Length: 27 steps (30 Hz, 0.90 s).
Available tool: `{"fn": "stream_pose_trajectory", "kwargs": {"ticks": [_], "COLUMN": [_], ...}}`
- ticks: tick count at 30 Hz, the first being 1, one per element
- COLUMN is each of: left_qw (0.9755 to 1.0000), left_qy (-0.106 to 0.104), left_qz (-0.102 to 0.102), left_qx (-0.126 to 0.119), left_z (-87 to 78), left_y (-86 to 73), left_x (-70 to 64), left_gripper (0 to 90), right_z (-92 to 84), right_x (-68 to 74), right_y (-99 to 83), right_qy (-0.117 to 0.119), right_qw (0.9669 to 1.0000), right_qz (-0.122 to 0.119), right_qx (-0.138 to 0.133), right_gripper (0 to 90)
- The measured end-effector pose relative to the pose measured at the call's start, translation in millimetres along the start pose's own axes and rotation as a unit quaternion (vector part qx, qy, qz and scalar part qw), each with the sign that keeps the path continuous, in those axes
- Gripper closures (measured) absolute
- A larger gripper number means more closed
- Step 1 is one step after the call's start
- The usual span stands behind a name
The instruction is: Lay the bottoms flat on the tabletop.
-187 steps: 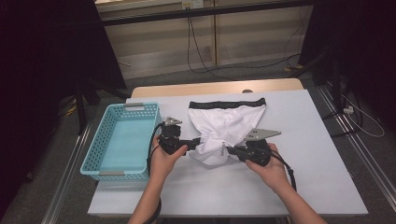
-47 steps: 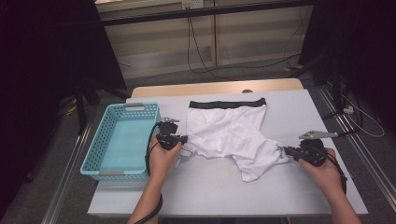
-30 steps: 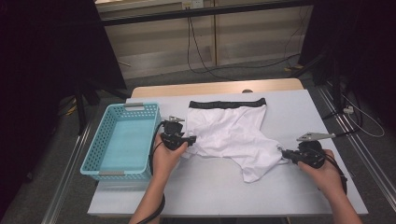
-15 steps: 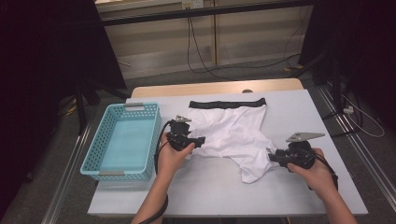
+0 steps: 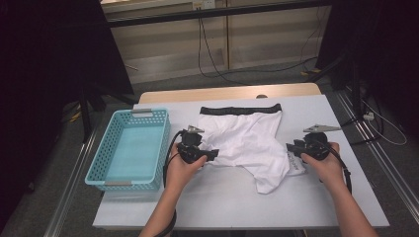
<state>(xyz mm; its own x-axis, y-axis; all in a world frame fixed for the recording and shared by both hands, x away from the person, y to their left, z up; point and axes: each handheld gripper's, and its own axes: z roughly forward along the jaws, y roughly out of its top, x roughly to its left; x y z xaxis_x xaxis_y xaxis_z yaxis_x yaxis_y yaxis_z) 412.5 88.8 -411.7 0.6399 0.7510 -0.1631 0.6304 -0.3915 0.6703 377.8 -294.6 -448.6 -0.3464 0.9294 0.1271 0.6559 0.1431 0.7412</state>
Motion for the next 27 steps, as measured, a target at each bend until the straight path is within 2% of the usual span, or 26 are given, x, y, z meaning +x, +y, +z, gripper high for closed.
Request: {"fn": "stream_pose_trajectory", "kwargs": {"ticks": [3, 7, 9, 11, 13, 14, 19, 23, 25, 27], "left_qw": [1.0, 1.0, 1.0, 1.0, 1.0, 1.0, 1.0, 1.0, 1.0, 1.0], "left_qy": [0.001, 0.003, 0.003, 0.005, 0.005, 0.005, 0.006, 0.003, 0.006, 0.004], "left_qz": [-0.001, -0.005, -0.004, -0.005, -0.003, -0.003, -0.005, 0.0, -0.002, 0.005], "left_qx": [0.0, -0.001, 0.0, -0.002, -0.001, -0.001, -0.004, 0.001, 0.0, 0.005], "left_z": [-0.9, -2.5, -3.4, -3.7, -3.6, -3.7, -3.6, -2.1, 0.5, 2.5], "left_y": [-2.3, -4.4, -4.7, -5.2, -5.6, -5.7, -5.1, -4.5, -4.7, -4.7], "left_x": [1.1, 3.7, 3.9, 3.2, 2.8, 2.8, 1.9, 1.8, 0.2, -1.0], "left_gripper": [27.0, 27.0, 27.0, 26.8, 26.8, 26.8, 27.0, 27.5, 27.7, 27.9], "right_z": [6.3, 15.9, 21.0, 21.9, 19.7, 19.0, 9.2, -13.3, -21.1, -25.3], "right_x": [1.9, 11.7, 18.6, 20.8, 17.7, 16.1, 11.4, 1.8, -3.1, -7.9], "right_y": [4.4, 6.0, 6.1, 5.6, 5.5, 4.7, 6.6, 5.4, 0.9, -3.9], "right_qy": [-0.001, 0.042, 0.038, 0.028, 0.042, 0.049, 0.063, 0.055, 0.049, 0.048], "right_qw": [1.0, 0.9991, 0.9986, 0.9987, 0.9985, 0.9983, 0.9977, 0.9984, 0.9987, 0.9984], "right_qz": [-0.001, -0.006, -0.027, -0.034, -0.022, -0.013, -0.003, 0.012, 0.016, 0.028], "right_qx": [-0.007, 0.009, 0.026, 0.025, 0.029, 0.029, 0.025, 0.006, 0.005, 0.007], "right_gripper": [63.1, 62.3, 68.8, 75.3, 87.8, 88.7, 89.0, 88.9, 88.9, 88.8]}}
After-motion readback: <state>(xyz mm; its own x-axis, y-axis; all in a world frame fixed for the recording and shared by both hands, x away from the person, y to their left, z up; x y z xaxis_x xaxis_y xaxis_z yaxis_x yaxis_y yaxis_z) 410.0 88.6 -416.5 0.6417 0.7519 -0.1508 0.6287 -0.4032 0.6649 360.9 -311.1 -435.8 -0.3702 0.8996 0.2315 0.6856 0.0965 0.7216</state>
